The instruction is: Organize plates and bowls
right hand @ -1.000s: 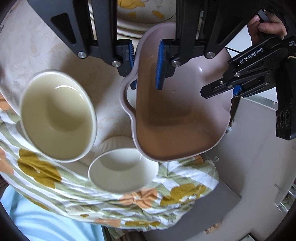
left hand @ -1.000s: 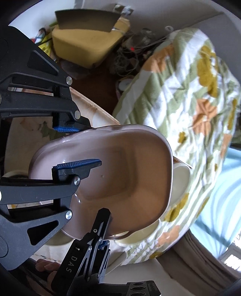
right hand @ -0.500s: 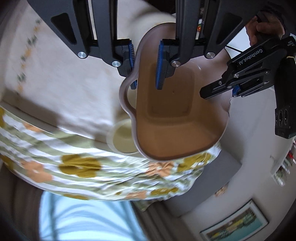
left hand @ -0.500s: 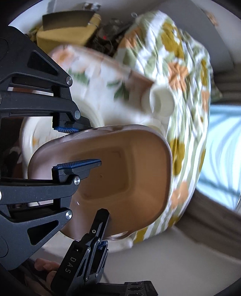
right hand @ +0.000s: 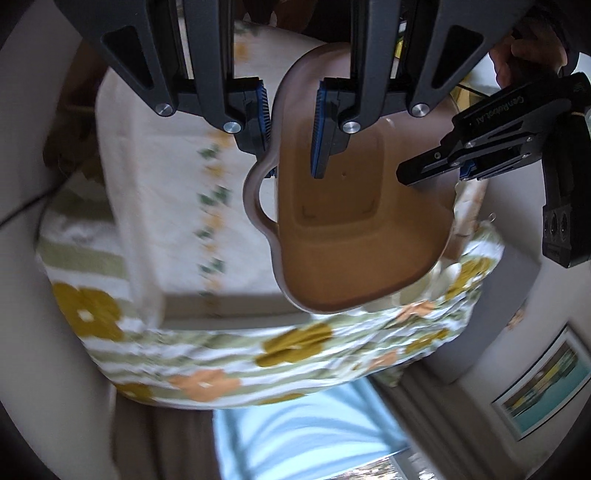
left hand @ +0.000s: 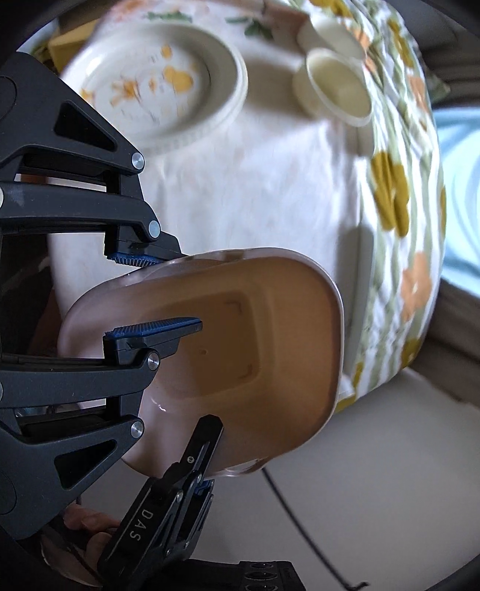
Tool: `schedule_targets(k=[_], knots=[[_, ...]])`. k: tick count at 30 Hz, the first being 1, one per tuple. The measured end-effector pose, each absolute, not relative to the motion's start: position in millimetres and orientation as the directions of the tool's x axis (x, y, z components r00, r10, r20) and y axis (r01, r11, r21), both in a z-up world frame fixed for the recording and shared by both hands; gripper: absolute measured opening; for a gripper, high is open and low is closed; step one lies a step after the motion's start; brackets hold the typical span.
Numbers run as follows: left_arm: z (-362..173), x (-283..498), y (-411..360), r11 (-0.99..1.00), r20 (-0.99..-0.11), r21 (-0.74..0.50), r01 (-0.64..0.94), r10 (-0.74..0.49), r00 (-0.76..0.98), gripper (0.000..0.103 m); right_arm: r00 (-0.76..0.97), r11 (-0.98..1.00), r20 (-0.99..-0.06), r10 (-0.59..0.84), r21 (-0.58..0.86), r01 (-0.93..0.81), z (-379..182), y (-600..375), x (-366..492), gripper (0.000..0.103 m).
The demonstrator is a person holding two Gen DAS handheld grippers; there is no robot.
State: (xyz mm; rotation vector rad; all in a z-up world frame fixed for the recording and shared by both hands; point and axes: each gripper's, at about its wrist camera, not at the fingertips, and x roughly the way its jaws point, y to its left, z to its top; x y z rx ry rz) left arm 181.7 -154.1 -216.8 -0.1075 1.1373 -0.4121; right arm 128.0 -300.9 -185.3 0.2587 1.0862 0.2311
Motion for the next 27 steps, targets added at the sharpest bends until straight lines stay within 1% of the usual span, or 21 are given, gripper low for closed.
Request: schedule_targets(k=[6, 12, 18, 23, 27], knots=[[-255, 195, -183, 0.911, -0.873, -0.292, 0.292, -0.379, 0.308, 0.022, 0.427, 0.942, -0.856, 0.292, 0.335, 0.026, -232, -330, 129, 0.018], [-284, 198, -196, 0.915, -0.89, -0.27, 0.3, -0.356, 0.284, 0.022, 0.436, 0.941, -0.852, 0.289, 0.336, 0.033, -257, -340, 129, 0.018], [-294, 202, -203, 0.921, -0.897, -0.242, 0.306, -0.333, 0.291, 0.022, 0.431, 0.937, -0.853, 0.294, 0.347, 0.047, -266, -342, 124, 0.018], [-296, 201, -210, 0.93, -0.913, -0.174, 0.324, -0.276, 0.302, 0.022, 0.428, 0.927, -0.85, 0.307, 0.369, 0.068, -271, -346, 124, 0.018], [-301, 203, -215, 0.934, -0.923, -0.148, 0.326, -0.249, 0.293, 0.023, 0.447, 0.894, -0.825, 0.346, 0.434, 0.109, -274, -354, 124, 0.018]])
